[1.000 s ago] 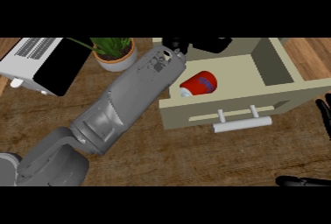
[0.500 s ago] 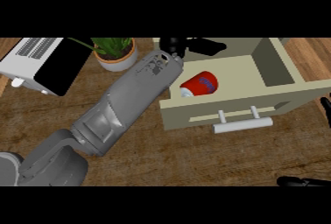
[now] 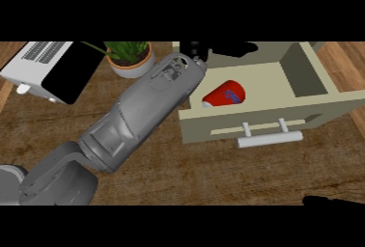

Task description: Pick up the can, place it into the drawer and close the drawer

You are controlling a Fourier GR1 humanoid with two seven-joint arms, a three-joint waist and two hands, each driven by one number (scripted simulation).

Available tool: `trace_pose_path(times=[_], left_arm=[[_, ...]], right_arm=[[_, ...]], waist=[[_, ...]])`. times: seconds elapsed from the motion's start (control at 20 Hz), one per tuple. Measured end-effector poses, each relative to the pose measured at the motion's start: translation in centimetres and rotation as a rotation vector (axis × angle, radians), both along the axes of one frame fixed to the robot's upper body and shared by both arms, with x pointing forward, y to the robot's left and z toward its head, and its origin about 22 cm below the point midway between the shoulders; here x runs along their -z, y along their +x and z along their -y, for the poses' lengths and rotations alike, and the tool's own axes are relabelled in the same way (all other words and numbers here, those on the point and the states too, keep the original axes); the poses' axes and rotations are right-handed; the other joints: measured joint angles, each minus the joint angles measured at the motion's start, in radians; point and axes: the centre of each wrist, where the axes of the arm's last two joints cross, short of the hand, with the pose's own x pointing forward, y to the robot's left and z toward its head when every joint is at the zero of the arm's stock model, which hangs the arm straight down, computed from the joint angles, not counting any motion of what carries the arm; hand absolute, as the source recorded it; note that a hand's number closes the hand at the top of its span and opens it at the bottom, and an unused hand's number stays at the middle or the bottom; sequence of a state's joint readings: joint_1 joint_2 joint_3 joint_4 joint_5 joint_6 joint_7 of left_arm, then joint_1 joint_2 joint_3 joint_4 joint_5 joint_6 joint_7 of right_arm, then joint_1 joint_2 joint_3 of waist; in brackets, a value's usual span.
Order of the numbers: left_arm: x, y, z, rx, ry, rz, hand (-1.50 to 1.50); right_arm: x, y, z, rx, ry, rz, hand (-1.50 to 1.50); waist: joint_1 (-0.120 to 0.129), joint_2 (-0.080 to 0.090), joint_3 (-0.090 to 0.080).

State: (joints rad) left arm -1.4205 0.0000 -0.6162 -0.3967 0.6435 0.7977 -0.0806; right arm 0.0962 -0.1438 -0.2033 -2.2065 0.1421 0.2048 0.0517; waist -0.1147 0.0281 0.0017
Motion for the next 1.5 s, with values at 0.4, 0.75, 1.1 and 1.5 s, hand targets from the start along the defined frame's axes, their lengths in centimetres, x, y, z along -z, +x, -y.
trace_pose_path(times=[0.4,0.75,1.1,1.5], left_arm=[[-0.6,-0.3,0.4,0.007,-0.066,0.026,-1.5],[-1.3,-0.7,1.1,0.004,-0.069,0.044,-1.5],[-2.2,-0.7,1.1,0.011,-0.083,0.03,-1.5],[-3.7,-0.5,-1.5,0.002,-0.079,0.023,-1.5]], right_arm=[[-1.1,1.1,-1.3,0.023,-0.242,0.046,-1.5],[0.0,3.6,-3.0,0.079,-0.503,0.036,-1.5],[3.4,6.4,-4.9,0.127,-0.714,-0.02,-1.5],[8.8,9.4,-5.6,0.217,-0.754,-0.039,-1.5]], waist=[[0.037,-0.006,-0.001],[0.074,-0.013,-0.001],[0.111,-0.022,-0.001],[0.139,-0.033,-0.003]])
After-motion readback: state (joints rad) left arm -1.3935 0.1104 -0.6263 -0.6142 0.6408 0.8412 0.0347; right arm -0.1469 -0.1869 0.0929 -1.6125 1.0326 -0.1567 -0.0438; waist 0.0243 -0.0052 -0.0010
